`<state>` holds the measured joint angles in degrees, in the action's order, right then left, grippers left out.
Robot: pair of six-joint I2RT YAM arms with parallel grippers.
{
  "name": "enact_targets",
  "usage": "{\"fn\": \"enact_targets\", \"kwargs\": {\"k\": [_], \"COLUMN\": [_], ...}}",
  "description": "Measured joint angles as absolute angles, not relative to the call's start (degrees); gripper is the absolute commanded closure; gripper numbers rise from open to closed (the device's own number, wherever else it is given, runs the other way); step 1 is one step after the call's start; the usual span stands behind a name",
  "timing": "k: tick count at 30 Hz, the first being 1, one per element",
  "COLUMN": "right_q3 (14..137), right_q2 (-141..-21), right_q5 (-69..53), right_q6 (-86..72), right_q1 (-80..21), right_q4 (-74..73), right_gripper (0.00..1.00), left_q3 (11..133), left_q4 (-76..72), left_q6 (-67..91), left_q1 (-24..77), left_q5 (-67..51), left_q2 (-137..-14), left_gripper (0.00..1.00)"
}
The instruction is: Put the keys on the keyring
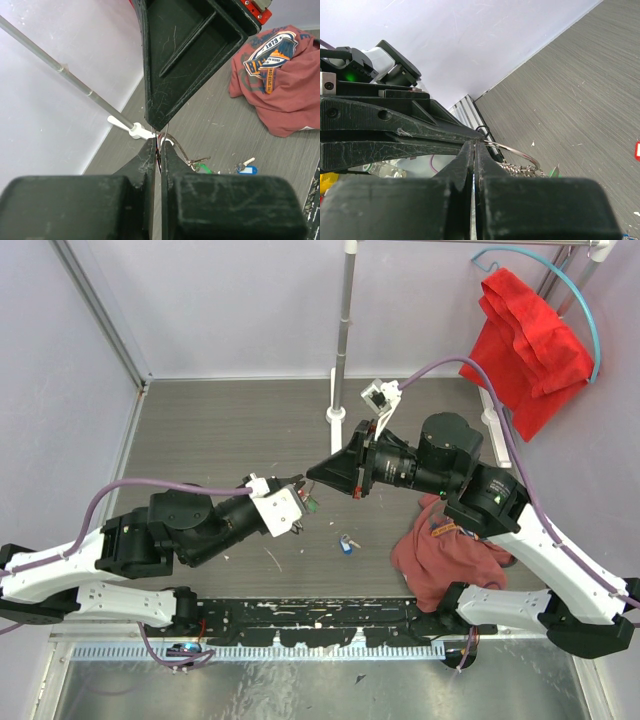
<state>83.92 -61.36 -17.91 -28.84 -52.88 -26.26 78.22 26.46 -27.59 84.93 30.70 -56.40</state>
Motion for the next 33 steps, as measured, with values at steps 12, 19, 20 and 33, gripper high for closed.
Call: {"fn": "enact_targets", "kwargs": {"k": [12,19,20,33], "right_q3": [83.55,83.42,83.42,83.42], "right_q2": [-61.36,-61.36,-61.36,-58.72], "right_q5": [-17.96,-17.96,-17.93,-11.99], "right_q6": [-28.91,-29.06,-29.06,-27.09], "right_q1": [-52.88,-52.86,-52.86,-52.9], "right_q4": [-25.43,-25.26,-25.26,-26.87], "right_gripper": [0.99,0.99,0.99,0.61], "left_q3": [78.22,78.22,78.22,78.46], "left_q4": [26.46,26.48,26.46,27.44], "left_q6": [-27.9,-28.1,-28.12,-28.4], "left_q1": [84.9,84.9,84.9,84.9], "left_q5": [30.74,30.76,30.76,32.05], "left_q2": [-56.4,-56.47,-56.51,-57.54], "left_gripper": [0.92,1.0,1.0,1.0]}}
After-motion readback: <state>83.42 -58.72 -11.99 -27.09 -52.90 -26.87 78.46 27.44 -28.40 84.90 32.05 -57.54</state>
